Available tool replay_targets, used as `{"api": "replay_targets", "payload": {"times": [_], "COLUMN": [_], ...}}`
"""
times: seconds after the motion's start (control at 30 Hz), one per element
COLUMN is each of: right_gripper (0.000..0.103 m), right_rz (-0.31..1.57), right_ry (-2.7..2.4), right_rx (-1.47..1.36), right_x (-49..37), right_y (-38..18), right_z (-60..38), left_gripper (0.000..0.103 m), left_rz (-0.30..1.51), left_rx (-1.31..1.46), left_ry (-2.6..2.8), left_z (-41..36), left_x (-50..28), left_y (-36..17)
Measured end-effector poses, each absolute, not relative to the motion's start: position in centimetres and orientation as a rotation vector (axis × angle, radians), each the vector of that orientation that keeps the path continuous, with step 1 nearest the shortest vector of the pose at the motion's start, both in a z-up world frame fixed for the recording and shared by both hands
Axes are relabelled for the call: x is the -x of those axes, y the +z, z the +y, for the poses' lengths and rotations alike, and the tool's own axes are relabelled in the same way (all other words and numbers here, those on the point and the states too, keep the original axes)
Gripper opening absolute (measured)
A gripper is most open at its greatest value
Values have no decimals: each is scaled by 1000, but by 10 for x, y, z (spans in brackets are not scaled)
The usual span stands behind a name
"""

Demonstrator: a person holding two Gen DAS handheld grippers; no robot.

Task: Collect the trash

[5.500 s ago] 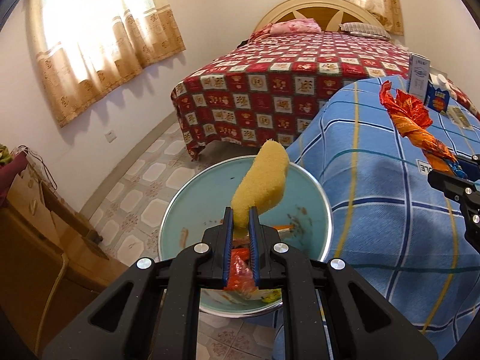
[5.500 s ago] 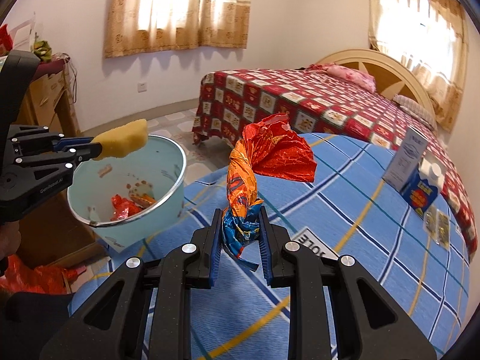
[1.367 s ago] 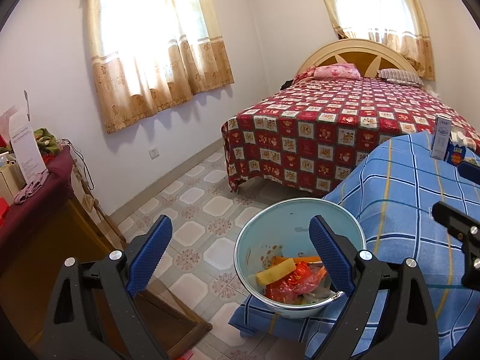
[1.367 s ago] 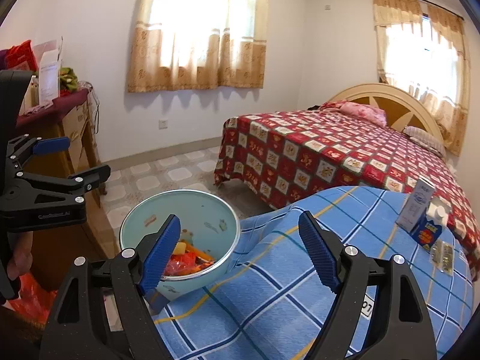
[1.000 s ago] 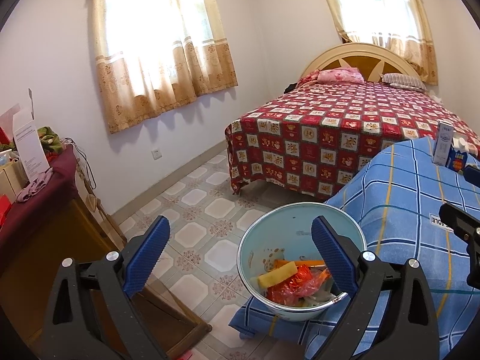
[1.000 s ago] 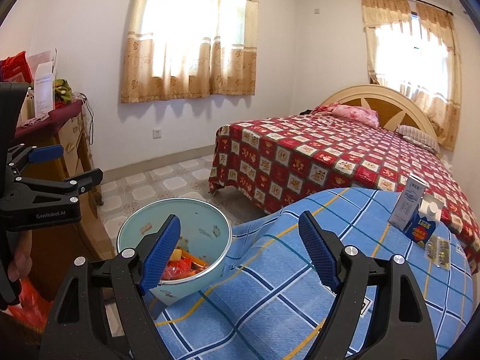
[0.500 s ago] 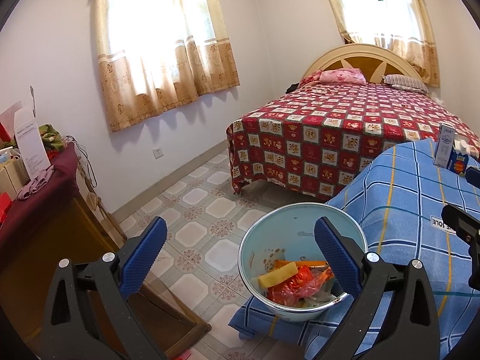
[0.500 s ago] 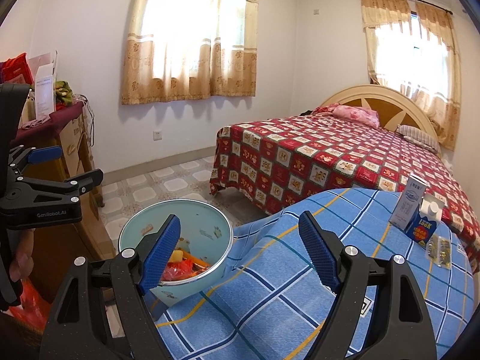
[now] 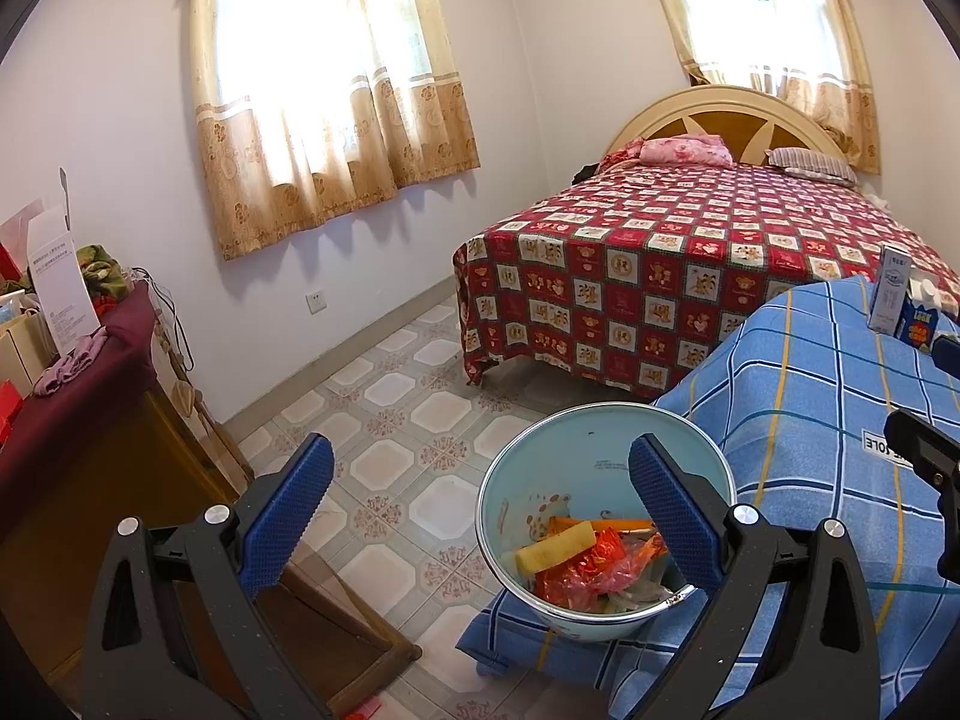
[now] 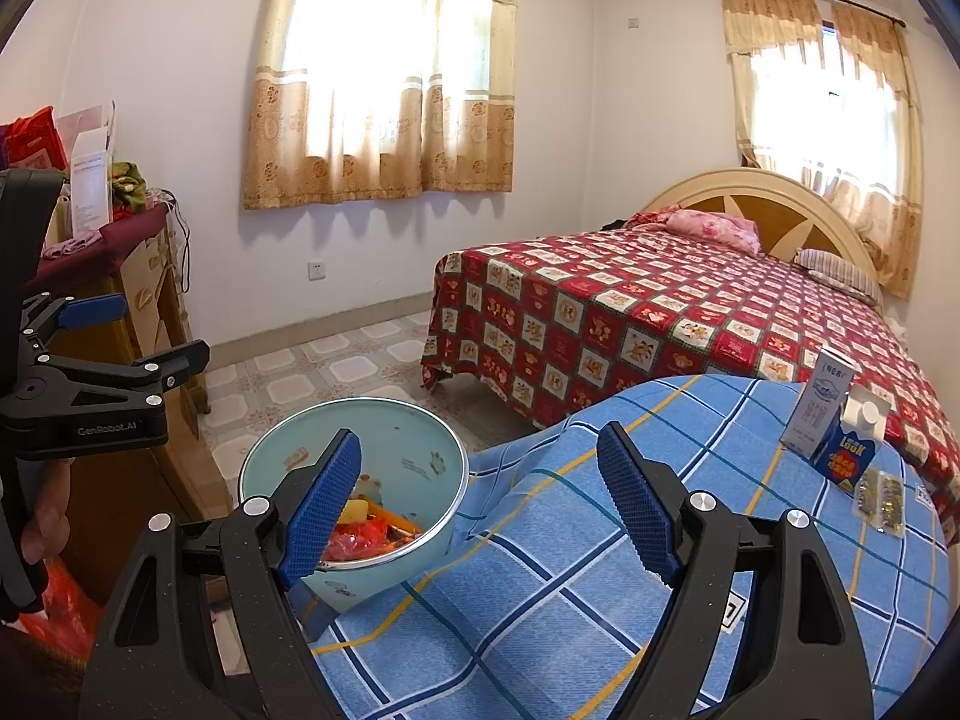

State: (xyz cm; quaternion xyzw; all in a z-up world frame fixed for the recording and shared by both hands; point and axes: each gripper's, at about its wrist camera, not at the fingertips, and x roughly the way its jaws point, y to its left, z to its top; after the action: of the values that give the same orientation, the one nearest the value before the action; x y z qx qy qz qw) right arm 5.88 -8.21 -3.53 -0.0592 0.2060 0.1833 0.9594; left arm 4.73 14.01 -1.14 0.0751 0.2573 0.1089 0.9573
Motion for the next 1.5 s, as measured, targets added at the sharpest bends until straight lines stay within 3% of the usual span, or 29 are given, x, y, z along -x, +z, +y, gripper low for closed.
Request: {"api": "replay_targets", "payload": {"times": [1.5], "right_gripper": [83], "right_rz": [414], "right_ry": [348], "right_rx": [115], "right_x": [-60], "right_y": [-38], "right_z": [-91], "left_gripper": [97], "left_rz": [581], "left_rx": [-155], "left_ry": [230], "left_z": [136], "left_x": [-54], "left_y": [-24]}}
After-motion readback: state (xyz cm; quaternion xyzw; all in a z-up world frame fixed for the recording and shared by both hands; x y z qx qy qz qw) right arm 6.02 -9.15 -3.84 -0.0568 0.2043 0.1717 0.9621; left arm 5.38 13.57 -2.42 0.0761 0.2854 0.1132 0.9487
